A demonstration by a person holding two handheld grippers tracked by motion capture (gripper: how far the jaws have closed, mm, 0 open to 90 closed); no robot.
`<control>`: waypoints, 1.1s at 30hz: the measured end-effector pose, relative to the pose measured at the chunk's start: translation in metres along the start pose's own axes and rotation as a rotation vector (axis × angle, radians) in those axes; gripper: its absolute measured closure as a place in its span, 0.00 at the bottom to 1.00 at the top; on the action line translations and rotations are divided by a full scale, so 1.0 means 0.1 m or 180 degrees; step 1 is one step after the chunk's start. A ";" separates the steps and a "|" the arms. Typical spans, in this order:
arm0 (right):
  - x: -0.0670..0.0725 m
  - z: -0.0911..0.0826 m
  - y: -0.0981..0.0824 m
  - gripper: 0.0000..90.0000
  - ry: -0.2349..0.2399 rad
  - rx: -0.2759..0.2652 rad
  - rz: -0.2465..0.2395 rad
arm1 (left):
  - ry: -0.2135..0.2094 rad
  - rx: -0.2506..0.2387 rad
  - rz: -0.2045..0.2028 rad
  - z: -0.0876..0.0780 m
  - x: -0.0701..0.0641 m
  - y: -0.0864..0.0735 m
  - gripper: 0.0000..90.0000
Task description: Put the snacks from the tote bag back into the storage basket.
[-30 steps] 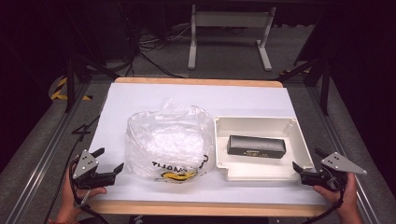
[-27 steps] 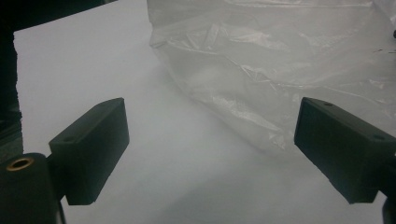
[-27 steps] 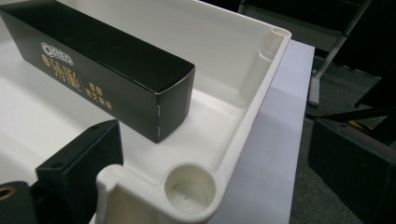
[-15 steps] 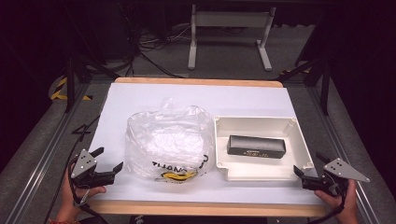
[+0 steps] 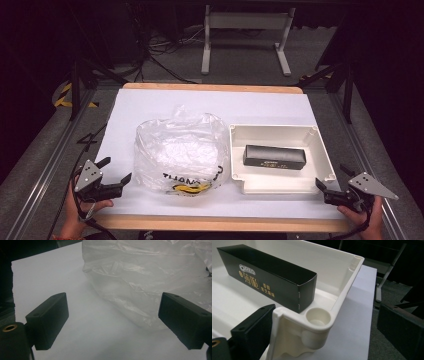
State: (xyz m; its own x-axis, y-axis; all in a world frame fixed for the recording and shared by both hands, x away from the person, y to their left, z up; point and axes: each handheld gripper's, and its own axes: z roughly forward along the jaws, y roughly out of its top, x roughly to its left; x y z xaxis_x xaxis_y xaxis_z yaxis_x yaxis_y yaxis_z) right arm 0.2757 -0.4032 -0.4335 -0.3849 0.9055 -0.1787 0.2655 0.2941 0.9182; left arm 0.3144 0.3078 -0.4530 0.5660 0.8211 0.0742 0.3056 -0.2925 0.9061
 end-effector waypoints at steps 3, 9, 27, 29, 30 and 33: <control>0.00 0.01 0.00 0.04 0.0009 0.0000 0.0025 | 0.0010 -0.0022 -0.0011 -0.02 0.01 -0.01 0.11; 0.03 0.03 0.03 0.04 0.0023 0.0012 0.0005 | 0.0032 -0.0023 -0.0003 -0.03 0.00 0.00 0.11; 0.05 0.02 0.06 0.04 0.0085 0.0027 -0.0052 | 0.0037 -0.0019 -0.0015 -0.01 0.00 0.01 0.11; 0.05 0.02 0.06 0.04 0.0080 0.0023 -0.0051 | 0.0041 -0.0011 -0.0010 0.00 0.01 0.02 0.11; 0.05 0.01 0.06 0.04 0.0070 0.0033 -0.0054 | 0.0041 -0.0010 -0.0006 0.00 0.01 0.02 0.11; 0.05 0.01 0.06 0.04 0.0052 0.0039 -0.0052 | 0.0041 -0.0010 -0.0020 0.00 0.01 0.02 0.11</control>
State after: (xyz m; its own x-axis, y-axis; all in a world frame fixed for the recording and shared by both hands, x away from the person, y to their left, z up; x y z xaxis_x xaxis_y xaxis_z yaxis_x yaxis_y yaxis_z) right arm 0.2760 -0.3965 -0.4295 -0.4036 0.8955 -0.1878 0.2698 0.3126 0.9108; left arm 0.3154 0.3077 -0.4510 0.5541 0.8292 0.0738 0.3068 -0.2857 0.9079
